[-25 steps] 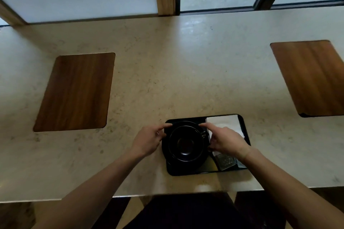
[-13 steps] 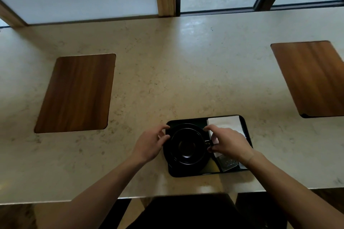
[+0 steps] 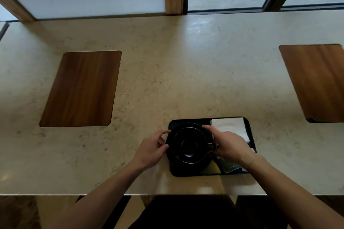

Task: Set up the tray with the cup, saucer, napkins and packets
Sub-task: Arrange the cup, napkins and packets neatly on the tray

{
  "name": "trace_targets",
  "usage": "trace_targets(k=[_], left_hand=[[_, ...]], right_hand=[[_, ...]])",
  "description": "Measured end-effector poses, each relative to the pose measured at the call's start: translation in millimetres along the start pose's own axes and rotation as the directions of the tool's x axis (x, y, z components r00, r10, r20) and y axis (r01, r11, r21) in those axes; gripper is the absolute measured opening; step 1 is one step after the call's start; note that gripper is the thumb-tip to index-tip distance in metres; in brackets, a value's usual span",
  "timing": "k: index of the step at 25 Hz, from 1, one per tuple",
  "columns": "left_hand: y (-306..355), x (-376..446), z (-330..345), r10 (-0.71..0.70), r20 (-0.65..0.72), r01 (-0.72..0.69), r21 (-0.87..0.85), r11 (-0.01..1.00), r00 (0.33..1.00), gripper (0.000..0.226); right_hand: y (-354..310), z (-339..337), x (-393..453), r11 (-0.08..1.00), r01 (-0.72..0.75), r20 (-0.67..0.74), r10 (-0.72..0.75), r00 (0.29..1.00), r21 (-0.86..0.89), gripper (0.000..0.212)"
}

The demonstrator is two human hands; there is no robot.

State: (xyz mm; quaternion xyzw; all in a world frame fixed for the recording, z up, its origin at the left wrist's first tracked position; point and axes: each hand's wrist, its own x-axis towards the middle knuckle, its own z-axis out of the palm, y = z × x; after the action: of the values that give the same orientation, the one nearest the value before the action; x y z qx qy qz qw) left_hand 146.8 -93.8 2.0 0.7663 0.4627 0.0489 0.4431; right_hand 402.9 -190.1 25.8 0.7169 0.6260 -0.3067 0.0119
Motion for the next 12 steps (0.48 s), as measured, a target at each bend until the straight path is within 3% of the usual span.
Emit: trace_targets(k=[12], left_hand=[[5.8, 9.2, -8.6, 0.004, 0.051, -0.004, 0.001, 1.0, 0.999, 0.047]], right_hand=[[7.9, 13.2, 3.8, 0.997, -0.053, 0.0, 0.054, 0.999, 0.063, 0.092]])
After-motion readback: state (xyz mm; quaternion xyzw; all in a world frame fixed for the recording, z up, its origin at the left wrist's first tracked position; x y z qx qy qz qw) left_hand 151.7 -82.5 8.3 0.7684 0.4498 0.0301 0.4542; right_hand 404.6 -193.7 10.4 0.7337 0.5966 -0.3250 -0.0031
